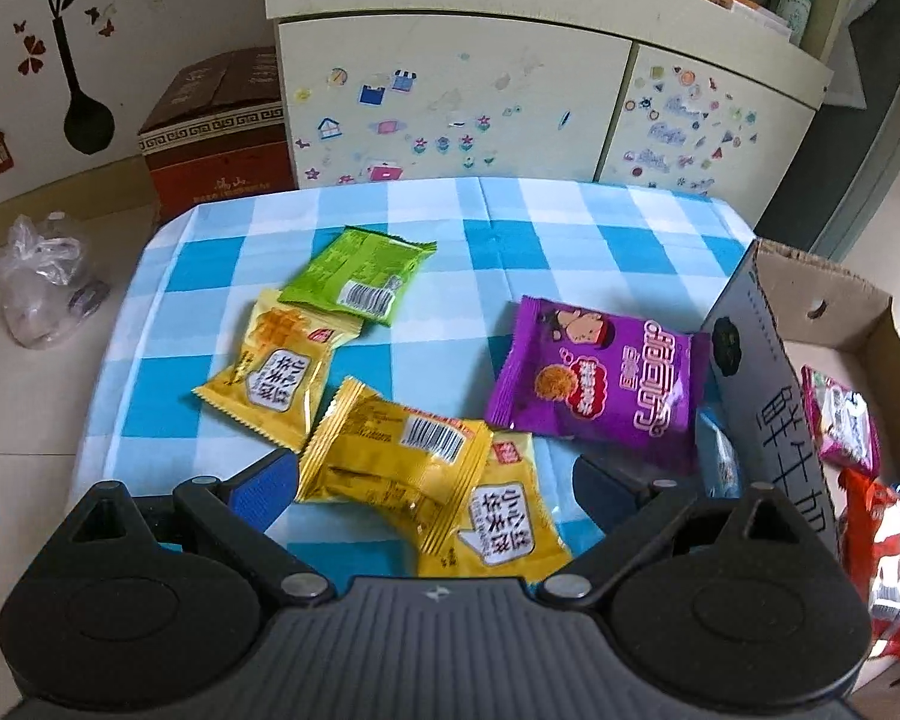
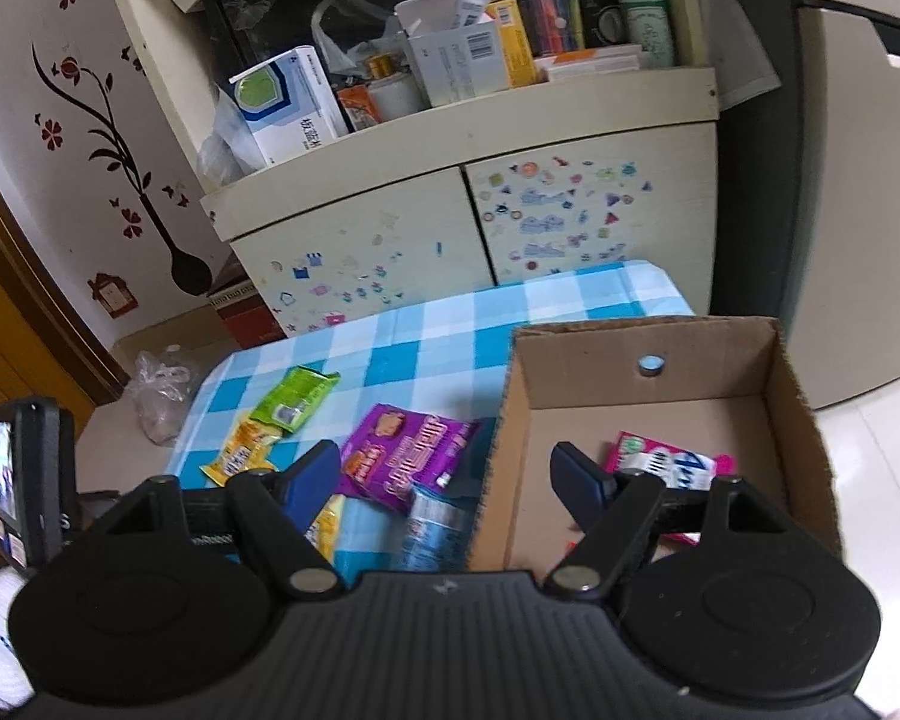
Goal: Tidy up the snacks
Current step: 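Withdraw both grippers from the box back over the remaining snacks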
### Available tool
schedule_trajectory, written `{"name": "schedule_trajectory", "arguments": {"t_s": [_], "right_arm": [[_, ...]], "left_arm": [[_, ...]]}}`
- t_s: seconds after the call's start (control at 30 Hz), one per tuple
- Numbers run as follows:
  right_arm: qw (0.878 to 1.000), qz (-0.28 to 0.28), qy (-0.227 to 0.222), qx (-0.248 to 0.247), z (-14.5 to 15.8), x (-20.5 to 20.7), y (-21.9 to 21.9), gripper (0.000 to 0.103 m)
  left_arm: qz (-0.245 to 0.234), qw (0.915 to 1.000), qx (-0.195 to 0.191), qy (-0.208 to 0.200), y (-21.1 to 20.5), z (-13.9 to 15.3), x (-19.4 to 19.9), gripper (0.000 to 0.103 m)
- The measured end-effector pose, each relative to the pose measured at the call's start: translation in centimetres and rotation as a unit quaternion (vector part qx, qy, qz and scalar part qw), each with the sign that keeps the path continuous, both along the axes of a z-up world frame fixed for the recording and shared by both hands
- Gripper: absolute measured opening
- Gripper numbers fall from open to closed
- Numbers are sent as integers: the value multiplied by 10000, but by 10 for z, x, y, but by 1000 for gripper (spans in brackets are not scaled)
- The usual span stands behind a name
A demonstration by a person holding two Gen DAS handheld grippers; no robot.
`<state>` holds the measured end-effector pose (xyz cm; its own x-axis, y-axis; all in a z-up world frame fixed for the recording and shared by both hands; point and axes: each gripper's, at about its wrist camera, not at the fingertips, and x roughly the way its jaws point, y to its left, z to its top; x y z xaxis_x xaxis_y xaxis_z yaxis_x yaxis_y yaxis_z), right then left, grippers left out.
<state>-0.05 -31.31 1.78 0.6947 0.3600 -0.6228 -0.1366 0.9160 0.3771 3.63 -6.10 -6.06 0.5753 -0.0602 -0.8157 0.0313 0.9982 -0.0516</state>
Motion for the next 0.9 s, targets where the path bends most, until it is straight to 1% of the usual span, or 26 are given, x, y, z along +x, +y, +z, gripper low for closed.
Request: {"name": "schedule_trajectory", "arguments": {"t_s": [0.13,0.23,0.37,0.47,0.5,0.57,0.63,0.73,0.9], "right_arm": [[9998,-1,3,202,-5,14,11,70],[9996,43,-14,262,-9,25,19,69],[9996,209,51,200,-16,44,34,69],[9991,354,77,219,-21,57,46,69],[9989,407,96,225,-24,63,51,69],[9984,519,123,159,-29,71,59,69],[9979,624,152,48,-34,79,68,69],[9976,633,275,16,-45,92,74,69],[9968,664,440,-27,-60,108,83,70]], "left_arm": [[-23,9999,-129,-73,-3,-5,7,100],[-127,9997,-191,-13,-6,-10,11,100],[28,9997,-155,173,-2,-21,15,100],[132,9994,82,299,-2,-32,18,100],[171,9992,101,347,-1,-35,19,100],[253,9987,50,436,2,-41,20,102],[309,9986,35,430,4,-44,20,103],[361,9983,54,449,6,-44,17,103],[538,9963,17,675,18,-42,12,103]]}}
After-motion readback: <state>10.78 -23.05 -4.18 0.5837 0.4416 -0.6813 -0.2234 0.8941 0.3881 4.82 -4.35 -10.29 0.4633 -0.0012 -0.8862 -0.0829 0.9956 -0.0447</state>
